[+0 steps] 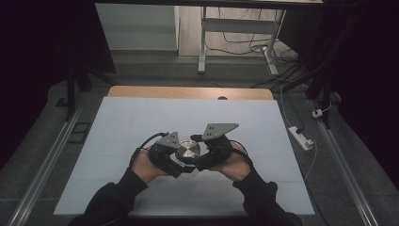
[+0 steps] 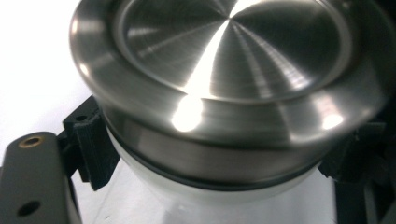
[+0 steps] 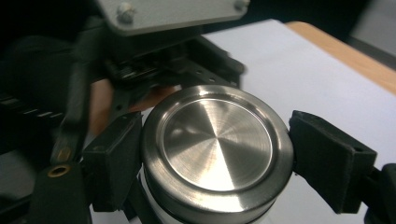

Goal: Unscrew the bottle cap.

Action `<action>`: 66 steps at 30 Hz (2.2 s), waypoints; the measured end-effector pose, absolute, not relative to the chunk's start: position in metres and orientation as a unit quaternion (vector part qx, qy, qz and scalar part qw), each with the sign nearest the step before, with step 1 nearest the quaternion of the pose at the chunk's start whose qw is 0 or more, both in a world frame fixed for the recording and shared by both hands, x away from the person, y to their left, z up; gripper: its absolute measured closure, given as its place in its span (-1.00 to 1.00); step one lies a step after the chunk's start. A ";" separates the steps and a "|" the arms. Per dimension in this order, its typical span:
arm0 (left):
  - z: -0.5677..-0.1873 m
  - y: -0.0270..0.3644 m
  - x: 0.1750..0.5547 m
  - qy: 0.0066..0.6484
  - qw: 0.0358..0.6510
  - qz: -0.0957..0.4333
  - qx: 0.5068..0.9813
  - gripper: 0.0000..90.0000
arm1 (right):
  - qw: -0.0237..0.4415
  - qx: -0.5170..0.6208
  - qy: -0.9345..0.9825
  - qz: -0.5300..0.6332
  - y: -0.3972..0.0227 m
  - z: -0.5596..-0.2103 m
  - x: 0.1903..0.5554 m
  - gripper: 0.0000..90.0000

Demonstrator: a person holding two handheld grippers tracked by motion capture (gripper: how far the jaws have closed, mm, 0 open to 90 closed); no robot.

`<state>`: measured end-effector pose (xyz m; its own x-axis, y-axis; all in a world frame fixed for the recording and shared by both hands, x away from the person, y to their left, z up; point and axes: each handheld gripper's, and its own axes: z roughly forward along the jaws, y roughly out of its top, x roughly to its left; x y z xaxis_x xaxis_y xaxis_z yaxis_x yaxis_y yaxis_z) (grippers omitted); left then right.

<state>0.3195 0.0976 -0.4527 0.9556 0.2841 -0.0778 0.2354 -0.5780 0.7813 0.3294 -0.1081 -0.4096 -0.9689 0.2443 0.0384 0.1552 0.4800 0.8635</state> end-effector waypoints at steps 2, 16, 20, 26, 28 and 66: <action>-0.452 0.097 0.319 0.140 0.437 0.023 0.888 -0.66 | 0.021 0.093 0.858 0.505 -0.113 -0.411 0.332 -0.57; -0.452 0.093 0.319 0.239 0.408 0.103 0.875 -0.66 | 0.092 0.187 0.844 0.494 -0.112 -0.402 0.330 -0.78; -0.451 0.088 0.316 0.248 0.400 0.114 0.875 -0.66 | 0.123 0.207 0.846 0.476 -0.100 -0.406 0.323 -0.75; -0.449 0.088 0.315 0.237 0.403 0.107 0.878 -0.66 | 0.131 0.207 0.843 0.479 -0.094 -0.410 0.318 -0.56; -0.449 0.091 0.317 0.221 0.409 0.095 0.880 -0.66 | 0.124 0.200 0.845 0.480 -0.095 -0.410 0.319 -0.56; -0.446 0.094 0.317 0.223 0.418 0.097 0.875 -0.66 | 0.070 0.196 0.828 0.521 -0.120 -0.399 0.333 -0.72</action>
<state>0.3165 0.0942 -0.4458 0.8817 0.4715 -0.0166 0.3092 -0.5510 0.7751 0.3328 -0.1199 -0.3993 -0.9135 0.3972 0.0878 0.2513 0.3813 0.8897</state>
